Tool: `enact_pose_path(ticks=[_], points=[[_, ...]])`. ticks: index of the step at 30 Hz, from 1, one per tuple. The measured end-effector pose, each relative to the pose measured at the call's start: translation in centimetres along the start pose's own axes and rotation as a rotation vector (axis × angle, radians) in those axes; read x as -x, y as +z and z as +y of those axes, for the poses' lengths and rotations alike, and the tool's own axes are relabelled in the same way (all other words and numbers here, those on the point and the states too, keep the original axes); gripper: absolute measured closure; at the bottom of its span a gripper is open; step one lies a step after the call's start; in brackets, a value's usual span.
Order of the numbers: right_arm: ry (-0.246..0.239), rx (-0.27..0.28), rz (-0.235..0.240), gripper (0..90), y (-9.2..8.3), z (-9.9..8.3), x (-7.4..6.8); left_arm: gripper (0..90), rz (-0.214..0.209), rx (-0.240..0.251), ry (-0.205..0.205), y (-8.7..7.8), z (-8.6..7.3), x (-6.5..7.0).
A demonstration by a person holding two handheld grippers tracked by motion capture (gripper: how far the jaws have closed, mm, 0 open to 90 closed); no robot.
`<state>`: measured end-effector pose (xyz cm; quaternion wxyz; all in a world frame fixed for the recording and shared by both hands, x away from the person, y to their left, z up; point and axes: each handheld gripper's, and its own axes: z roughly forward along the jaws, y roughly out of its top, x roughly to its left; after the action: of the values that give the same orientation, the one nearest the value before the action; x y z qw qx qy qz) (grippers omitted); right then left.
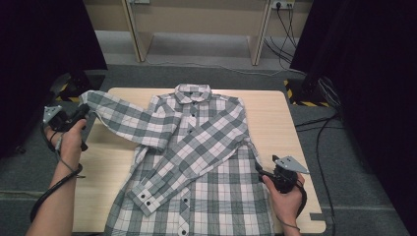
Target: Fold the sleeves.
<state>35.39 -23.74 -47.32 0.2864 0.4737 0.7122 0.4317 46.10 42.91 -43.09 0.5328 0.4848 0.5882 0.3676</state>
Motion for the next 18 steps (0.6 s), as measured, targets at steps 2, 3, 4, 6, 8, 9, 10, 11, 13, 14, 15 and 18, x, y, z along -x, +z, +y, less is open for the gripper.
enact_pose_path(ticks=[2, 3, 4, 6, 8, 9, 10, 11, 13, 14, 15, 18], points=[[0.001, 0.0, 0.0, 27.8, 0.0, 0.0, 0.0, 84.2, -0.013, 0.037, -0.011, -0.3, 0.8, 0.2], [0.0, -0.001, 0.0, 27.8, 0.0, 0.0, 0.0, 84.2, -0.021, 0.066, 0.0, -0.5, 1.7, 0.4], [0.0, -0.001, 0.0, 27.8, 0.0, 0.0, 0.0, 84.2, -0.025, 0.087, 0.002, -0.7, 2.3, 0.5], [0.0, -0.001, 0.0, 27.8, 0.0, 0.0, 0.0, 84.2, -0.027, 0.098, 0.001, -0.9, 2.7, 0.6], [0.0, 0.0, 0.0, 27.8, 0.0, 0.0, 0.0, 84.2, -0.039, 0.143, -0.008, -1.3, 4.1, 0.8], [0.0, 0.0, 0.0, 27.8, 0.0, 0.0, 0.0, 84.2, -0.043, 0.154, -0.008, -1.5, 4.5, 0.9], [0.0, 0.0, 0.0, 27.8, 0.0, 0.0, 0.0, 84.2, -0.043, 0.154, -0.008, -1.5, 4.5, 0.9], [0.0, 0.0, 0.0, 27.8, 0.0, 0.0, 0.0, 84.2, -0.048, 0.177, -0.01, -1.7, 5.2, 0.9], [0.0, 0.0, 0.0, 27.8, 0.0, 0.0, 0.0, 84.2, -0.058, 0.199, -0.025, -2.0, 5.8, 0.8], [0.0, 0.0, 0.001, 27.8, 0.0, 0.0, 0.0, 84.2, -0.058, 0.199, -0.025, -2.0, 5.8, 0.8], [0.0, 0.001, 0.001, 27.8, 0.0, 0.0, 0.0, 84.2, -0.064, 0.224, -0.036, -2.3, 6.4, 0.7], [0.001, -0.001, 0.0, 27.8, 0.0, 0.0, 0.0, 84.2, -0.073, 0.258, -0.046, -2.9, 7.4, 0.7]])
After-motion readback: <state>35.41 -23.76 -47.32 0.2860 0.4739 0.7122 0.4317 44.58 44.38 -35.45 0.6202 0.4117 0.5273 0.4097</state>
